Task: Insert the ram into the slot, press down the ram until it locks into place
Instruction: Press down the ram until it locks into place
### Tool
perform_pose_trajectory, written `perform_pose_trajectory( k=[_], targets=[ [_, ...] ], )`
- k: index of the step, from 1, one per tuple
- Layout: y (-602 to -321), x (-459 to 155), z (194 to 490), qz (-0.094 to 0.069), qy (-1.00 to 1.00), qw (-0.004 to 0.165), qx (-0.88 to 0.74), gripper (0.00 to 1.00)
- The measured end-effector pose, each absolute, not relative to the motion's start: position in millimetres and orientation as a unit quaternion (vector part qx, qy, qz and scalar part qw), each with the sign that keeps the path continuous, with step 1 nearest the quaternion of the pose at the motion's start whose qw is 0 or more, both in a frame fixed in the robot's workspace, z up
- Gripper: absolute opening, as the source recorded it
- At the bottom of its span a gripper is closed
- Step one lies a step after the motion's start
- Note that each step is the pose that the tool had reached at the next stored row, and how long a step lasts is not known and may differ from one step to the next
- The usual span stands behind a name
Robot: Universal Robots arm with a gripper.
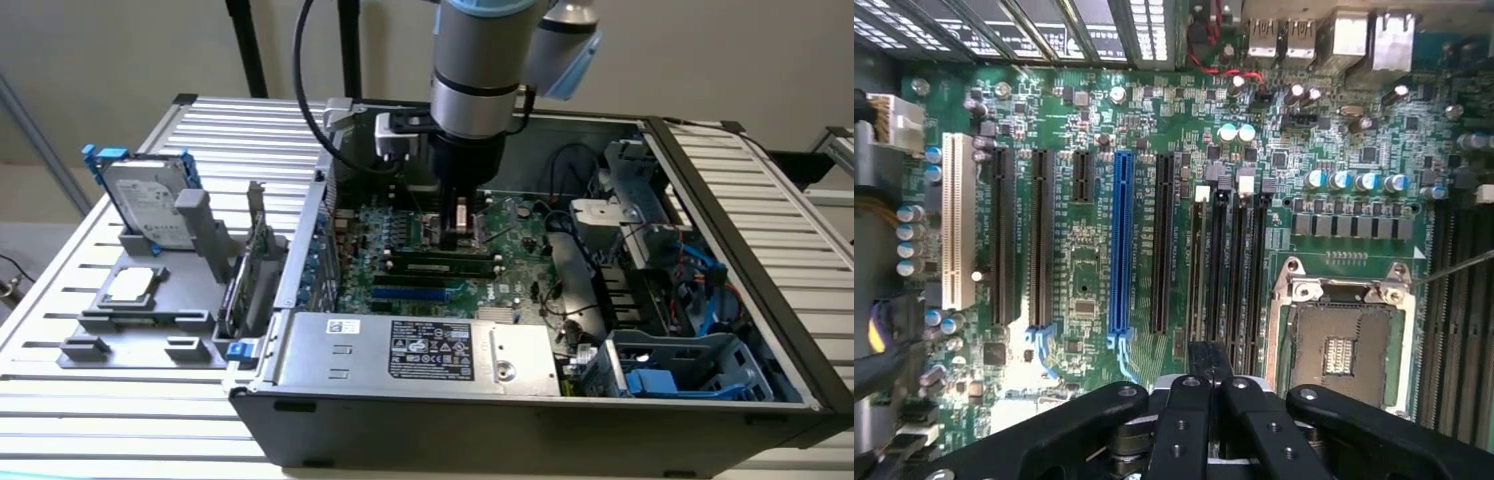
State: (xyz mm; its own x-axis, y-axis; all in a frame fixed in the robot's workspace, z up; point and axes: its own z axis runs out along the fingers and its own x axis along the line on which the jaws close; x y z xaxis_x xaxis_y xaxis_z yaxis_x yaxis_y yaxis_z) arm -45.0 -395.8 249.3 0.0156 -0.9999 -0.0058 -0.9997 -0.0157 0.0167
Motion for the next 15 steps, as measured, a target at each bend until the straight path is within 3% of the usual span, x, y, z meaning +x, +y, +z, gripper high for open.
perform_pose_trajectory(
  k=[4, 15],
  targets=[
    [-396, -44, 265, -0.011, -0.702, 0.007, 0.713, 0.1],
    [-396, -44, 266, -0.011, -0.702, 0.007, 0.713, 0.1]
  ],
)
